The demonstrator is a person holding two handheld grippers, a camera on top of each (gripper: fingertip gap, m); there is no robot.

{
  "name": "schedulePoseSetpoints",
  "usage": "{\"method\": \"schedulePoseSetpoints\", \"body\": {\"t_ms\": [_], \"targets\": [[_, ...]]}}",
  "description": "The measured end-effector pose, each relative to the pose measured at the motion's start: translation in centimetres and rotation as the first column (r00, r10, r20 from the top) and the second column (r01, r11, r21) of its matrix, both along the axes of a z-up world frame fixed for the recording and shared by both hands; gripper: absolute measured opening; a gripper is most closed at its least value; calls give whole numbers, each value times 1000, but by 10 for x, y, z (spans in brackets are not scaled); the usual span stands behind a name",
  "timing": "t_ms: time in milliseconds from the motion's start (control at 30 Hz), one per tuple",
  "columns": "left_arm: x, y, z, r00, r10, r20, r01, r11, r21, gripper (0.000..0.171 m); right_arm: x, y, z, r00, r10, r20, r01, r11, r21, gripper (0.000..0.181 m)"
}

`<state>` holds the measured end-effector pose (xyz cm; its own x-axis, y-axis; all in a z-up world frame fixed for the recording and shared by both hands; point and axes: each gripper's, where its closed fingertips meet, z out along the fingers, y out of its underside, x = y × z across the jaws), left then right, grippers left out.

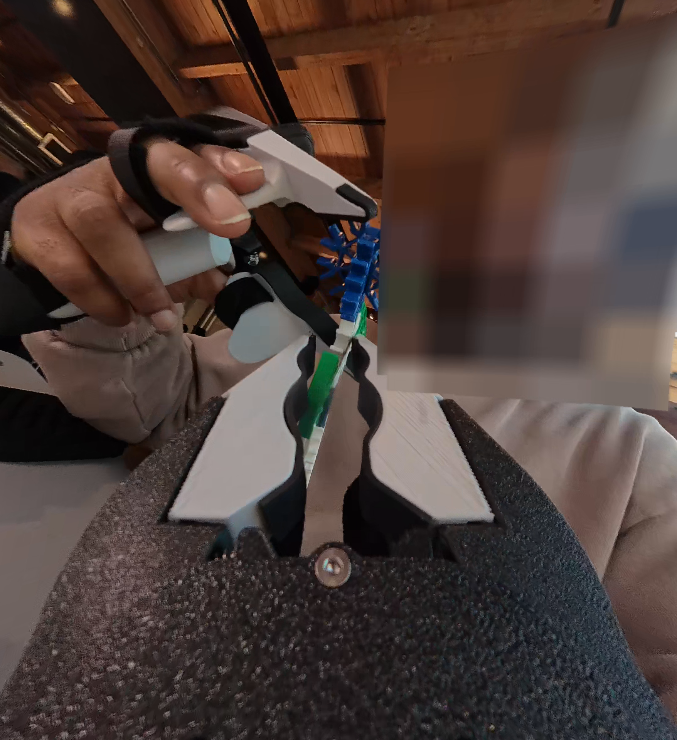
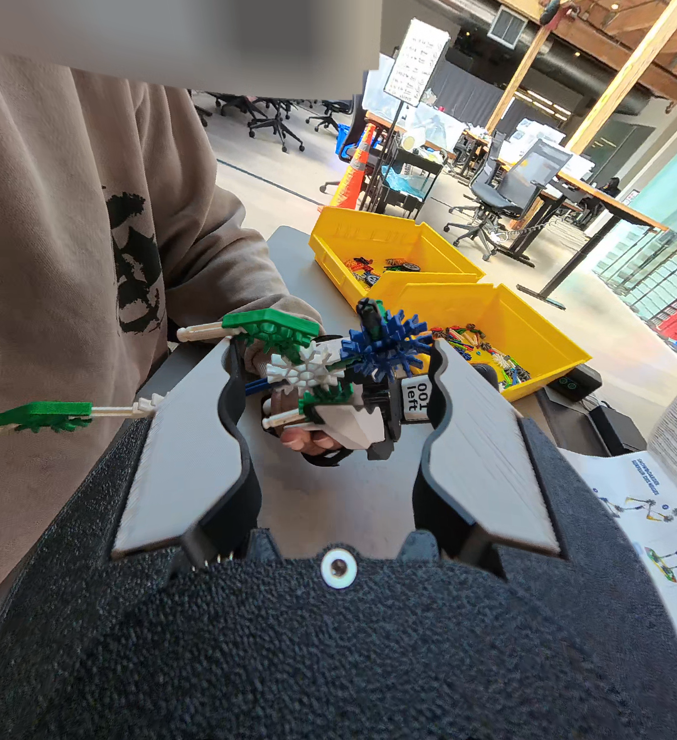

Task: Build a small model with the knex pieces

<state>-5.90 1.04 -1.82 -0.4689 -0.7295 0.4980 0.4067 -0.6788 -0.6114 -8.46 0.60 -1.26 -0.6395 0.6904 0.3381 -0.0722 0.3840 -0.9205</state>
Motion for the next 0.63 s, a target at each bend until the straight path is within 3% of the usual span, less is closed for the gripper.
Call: {"method": "schedulePoseSetpoints", "body": {"t_ms": [67, 167, 233, 400, 467, 633], "targets": [[-5, 15, -3, 997, 73, -8, -73, 996, -53, 25, -2, 8, 2, 999, -30, -17, 30, 999, -31, 92], [-21, 32, -3, 985, 171, 16, -169, 980, -106, 26, -3, 22, 7, 995, -86, -52, 82, 995, -61, 87], [-23, 39, -9, 975, 220, -35, -223, 968, -114, 27, -4, 31, 8, 990, -126, -67, 121, 990, -76, 87], [-7, 36, -16, 974, 207, -89, -215, 972, -91, 51, -12, 47, 10, 972, -215, -93, 201, 970, -140, 87], [-5, 36, -13, 979, 197, -56, -202, 974, -106, 51, -14, 47, 14, 970, -217, -106, 194, 962, -190, 87], [-11, 42, -10, 983, 185, 15, -180, 969, -172, 31, -21, 50, 22, 954, -258, -153, 221, 949, -223, 87]]}}
